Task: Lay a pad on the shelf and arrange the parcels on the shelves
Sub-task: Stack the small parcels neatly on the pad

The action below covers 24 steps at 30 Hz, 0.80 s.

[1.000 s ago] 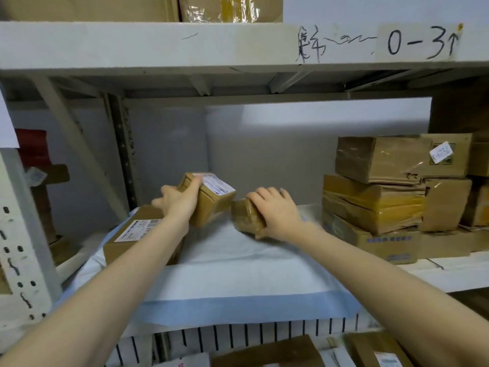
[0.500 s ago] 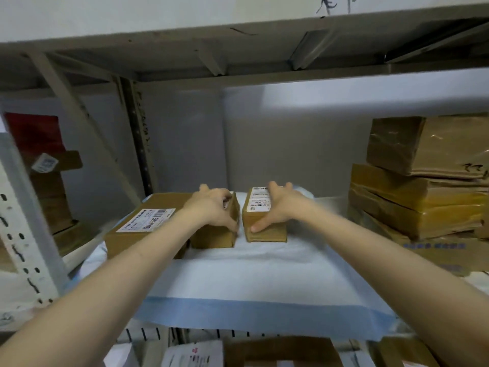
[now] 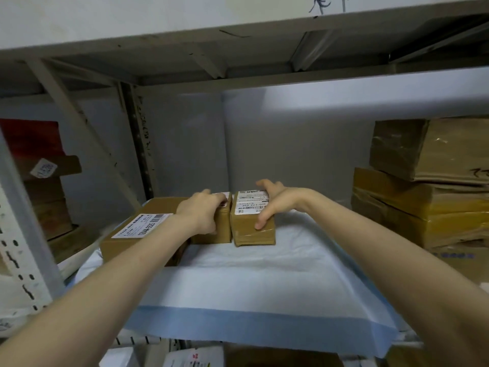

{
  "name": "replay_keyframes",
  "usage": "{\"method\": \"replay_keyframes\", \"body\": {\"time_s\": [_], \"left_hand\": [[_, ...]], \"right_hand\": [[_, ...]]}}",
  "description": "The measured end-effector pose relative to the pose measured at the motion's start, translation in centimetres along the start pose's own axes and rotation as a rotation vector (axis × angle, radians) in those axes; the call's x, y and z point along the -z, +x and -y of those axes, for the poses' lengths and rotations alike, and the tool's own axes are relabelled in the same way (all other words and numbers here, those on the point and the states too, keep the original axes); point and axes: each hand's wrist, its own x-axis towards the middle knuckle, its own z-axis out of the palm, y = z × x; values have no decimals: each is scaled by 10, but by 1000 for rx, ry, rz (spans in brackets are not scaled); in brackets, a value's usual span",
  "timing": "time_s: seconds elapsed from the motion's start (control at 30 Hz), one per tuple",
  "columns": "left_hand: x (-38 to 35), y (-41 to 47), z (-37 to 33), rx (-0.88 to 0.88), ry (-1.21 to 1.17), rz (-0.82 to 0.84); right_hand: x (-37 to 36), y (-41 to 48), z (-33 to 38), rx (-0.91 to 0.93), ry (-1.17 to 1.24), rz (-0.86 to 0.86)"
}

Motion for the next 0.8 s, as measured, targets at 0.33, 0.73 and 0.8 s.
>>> {"method": "replay_keyframes", "body": {"time_s": [0.33,0.73,0.8], "left_hand": [[-2,-3,-1,23,-69,-34],[34,-12,-68,-215,-286,-334],[38,-10,-84,-278,-359,-374]], "right_hand": [[-21,-4,-7,122,3,-290],[9,-62,6,286,154,-893],[20,-89,7,303,93,-1021]]}}
